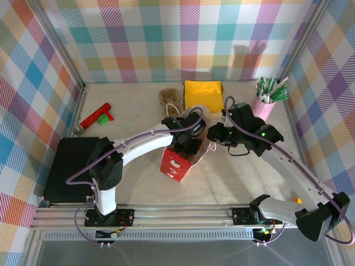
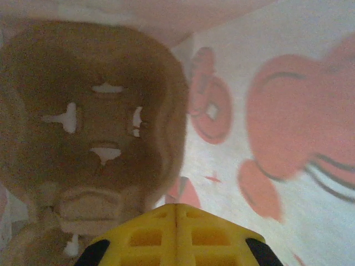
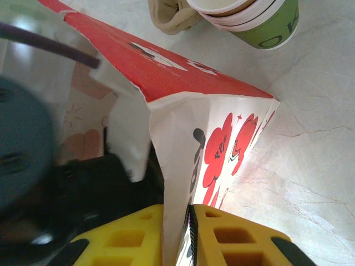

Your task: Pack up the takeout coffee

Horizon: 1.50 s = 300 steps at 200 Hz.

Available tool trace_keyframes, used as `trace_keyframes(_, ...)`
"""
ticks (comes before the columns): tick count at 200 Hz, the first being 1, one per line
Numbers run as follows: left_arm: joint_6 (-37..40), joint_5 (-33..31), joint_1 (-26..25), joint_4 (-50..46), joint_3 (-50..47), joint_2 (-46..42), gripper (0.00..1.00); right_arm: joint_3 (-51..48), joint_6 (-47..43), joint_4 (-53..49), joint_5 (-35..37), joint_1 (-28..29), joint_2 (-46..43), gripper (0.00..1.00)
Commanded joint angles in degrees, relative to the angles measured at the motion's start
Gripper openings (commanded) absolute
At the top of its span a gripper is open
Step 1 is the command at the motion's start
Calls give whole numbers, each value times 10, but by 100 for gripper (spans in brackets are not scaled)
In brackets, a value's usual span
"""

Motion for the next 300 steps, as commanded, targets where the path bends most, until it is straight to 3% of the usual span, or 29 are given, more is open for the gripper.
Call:
trace_keyframes(1,7,-19,-3,-14,-1,26,0,19,8,-7,1,6,-13,21)
trace_keyframes(124,9,4,4,23,-35,72,0,30,6,-7,1,8,-12,21)
trace_keyframes(213,-15,-5,-14,-19,13,-47,1,43,3,-27,25,14,-6,21)
trace_keyframes(273,-27,-32,-16,-52,35,-71,2,55,1,-45,40,18,-7,21)
trace_keyframes(300,-35,-7,-19,-29,25,-100,3,52,-12,-48,47,20,-8,20)
